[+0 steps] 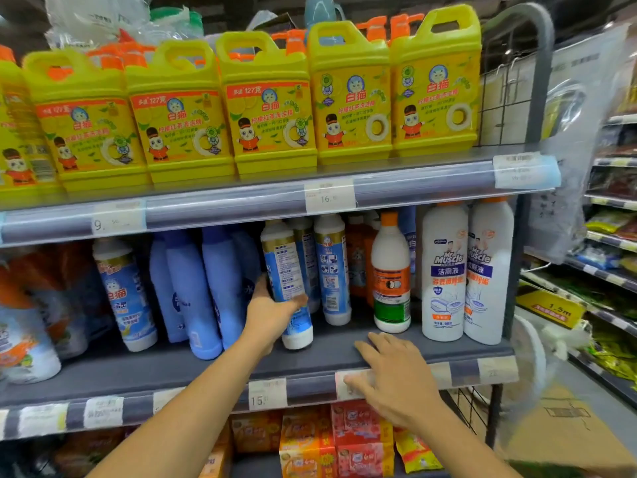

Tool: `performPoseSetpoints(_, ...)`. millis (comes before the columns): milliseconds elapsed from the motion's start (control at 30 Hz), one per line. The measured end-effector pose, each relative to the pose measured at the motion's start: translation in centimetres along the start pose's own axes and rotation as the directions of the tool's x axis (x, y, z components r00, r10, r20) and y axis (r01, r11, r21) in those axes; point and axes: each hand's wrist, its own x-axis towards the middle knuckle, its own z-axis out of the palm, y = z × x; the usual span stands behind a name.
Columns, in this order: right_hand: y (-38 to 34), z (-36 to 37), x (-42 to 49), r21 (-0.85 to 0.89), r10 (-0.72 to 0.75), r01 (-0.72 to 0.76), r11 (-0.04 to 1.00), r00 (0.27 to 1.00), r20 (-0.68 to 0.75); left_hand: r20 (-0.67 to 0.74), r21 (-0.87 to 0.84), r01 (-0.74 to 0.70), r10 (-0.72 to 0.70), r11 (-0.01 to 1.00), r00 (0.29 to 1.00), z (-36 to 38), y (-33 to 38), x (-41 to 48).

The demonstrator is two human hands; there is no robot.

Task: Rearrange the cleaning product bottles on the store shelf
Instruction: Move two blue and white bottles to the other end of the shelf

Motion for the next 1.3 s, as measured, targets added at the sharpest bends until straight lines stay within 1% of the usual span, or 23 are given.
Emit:
performPoseSetpoints(133,0.0,0.7,0.2,-0.036,0.035,-0.036,0.999,0.999,-0.027,-0.031,0.017,-0.045,0.046,0.999,0.998,0.8,-0.5,1.2)
performPoseSetpoints(367,0.0,1.1,0.2,-0.016,0.046,-0.047,0.999,0.997,-0.063,-0.034,0.024,-0.081,0.082,0.996,0.996,2.2,-1.9,1.9)
performPoseSetpoints(467,0.1,1.2,0.2,-0.009,0.053,-0.053,0.999,0.997,-0.064,-0.009,0.129,-0.033,0.035,0.991,0.999,2.5,-3.2,1.6)
performPoseSetpoints(533,0.0,1.1,0.3,-0.011,0.049,-0.05,0.999,0.997,-0.066,-0.021,0.196,-0.007,0.011,0.981,1.0,2.8,-4.2,1.3)
performPoseSetpoints(667,0.0,1.0,0.3,-0.011,0.038,-0.039,0.999,0.997,-0.068,-0.017,0.264,0.022,-0.018,0.964,1.0,3.2,-4.8,1.6)
performPoseSetpoints(933,0.0,1.1,0.2,-0.01,0.041,-0.041,0.999,0.997,-0.063,0.021,0.351,0.048,-0.059,0.935,0.998,3.9,-5.0,2.6)
performPoseSetpoints(1067,0.0,1.1,0.2,-0.021,0.049,-0.05,0.999,0.997,-0.055,0.031,0.355,0.076,-0.093,0.932,0.995,3.9,-4.8,2.6)
performPoseSetpoints(1200,-0.2,1.0,0.1,-0.01,0.07,-0.07,0.997,0.997,-0.044,0.102,0.422,0.089,-0.145,0.902,0.984,4.0,-4.3,2.4)
performPoseSetpoints(1233,-0.3,0.9,0.1,-0.007,0.077,-0.077,0.997,0.996,-0.044,0.122,0.421,0.091,-0.155,0.903,0.98,3.9,-4.1,2.2)
performPoseSetpoints(1300,-0.3,0.8,0.1,-0.012,0.092,-0.093,0.996,0.995,-0.032,0.161,0.36,0.123,-0.192,0.925,0.968,3.4,-3.6,1.5)
